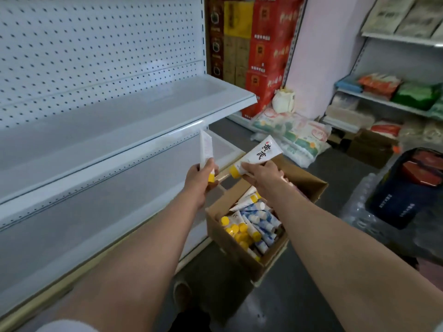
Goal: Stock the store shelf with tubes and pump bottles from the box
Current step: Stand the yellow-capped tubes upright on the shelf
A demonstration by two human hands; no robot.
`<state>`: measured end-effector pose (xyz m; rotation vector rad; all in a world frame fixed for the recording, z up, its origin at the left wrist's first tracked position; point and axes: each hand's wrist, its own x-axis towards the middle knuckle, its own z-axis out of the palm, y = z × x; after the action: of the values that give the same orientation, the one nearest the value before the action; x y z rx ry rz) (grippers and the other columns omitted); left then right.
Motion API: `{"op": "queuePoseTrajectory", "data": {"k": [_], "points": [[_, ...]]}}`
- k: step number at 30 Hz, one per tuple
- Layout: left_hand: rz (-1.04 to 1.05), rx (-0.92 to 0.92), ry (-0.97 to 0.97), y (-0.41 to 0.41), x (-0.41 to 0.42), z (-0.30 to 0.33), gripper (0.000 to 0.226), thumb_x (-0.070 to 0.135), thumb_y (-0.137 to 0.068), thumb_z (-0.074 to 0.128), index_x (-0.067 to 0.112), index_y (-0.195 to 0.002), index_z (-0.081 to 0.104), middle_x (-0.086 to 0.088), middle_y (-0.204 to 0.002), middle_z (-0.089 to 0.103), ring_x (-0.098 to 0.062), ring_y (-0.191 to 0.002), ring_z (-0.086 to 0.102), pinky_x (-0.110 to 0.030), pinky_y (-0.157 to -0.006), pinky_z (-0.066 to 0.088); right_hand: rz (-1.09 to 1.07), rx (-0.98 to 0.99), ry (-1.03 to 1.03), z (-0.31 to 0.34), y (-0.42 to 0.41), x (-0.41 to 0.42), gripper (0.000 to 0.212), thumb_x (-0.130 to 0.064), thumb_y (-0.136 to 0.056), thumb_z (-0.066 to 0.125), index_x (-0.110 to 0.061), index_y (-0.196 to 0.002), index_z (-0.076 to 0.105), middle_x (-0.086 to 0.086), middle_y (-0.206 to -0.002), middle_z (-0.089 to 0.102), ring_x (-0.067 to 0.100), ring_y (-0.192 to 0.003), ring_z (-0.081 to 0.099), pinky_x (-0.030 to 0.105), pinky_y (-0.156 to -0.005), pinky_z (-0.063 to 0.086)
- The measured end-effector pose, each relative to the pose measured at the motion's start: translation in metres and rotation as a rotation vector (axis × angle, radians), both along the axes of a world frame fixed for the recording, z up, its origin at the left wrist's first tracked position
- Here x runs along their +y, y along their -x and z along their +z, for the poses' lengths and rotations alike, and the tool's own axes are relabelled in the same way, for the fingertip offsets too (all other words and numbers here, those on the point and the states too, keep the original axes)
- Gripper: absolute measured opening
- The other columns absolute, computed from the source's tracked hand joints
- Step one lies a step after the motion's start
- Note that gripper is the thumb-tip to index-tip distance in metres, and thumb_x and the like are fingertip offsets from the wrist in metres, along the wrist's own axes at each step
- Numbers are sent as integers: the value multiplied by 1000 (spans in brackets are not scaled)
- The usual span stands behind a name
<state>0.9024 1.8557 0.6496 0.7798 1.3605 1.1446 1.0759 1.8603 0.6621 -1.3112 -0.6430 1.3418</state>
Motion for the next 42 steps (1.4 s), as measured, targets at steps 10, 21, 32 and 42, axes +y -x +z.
{"op": "queuePoseTrajectory", "data": {"k": [10,21,32,42], "points": [[319,132,-175,131,-37,64,31,33,-90,69,19,-116,65,0,-105,66,-19,-93,62,-30,-81,49,303,-108,-267,53,119,11,36,4,-80,78,-16,-107,63,11,-108,71,25,-102,69,35,-87,59],[661,307,-210,343,-84,100,39,21,-81,79,11,-117,65,0,-102,68,-4,-73,61,-17,-57,43,546,-247,-397,79,343,19,36,-10,-71,84,-19,-102,69,2,-100,76,21,-98,72,45,-94,57],[975,404,-106,567,-161,98,39,18,-77,82,12,-110,62,-1,-99,67,-13,-74,62,-24,-60,45,796,-342,-521,91,596,-31,41,-17,-74,82,-32,-108,64,0,-100,73,19,-95,71,45,-89,59],[1001,429,-94,672,-161,96,34,17,-79,80,11,-108,63,-1,-97,66,-10,-71,57,-12,-53,41,754,-456,-498,91,702,-25,38,-20,-73,79,-33,-105,63,-6,-97,72,17,-93,69,44,-88,59]]}}
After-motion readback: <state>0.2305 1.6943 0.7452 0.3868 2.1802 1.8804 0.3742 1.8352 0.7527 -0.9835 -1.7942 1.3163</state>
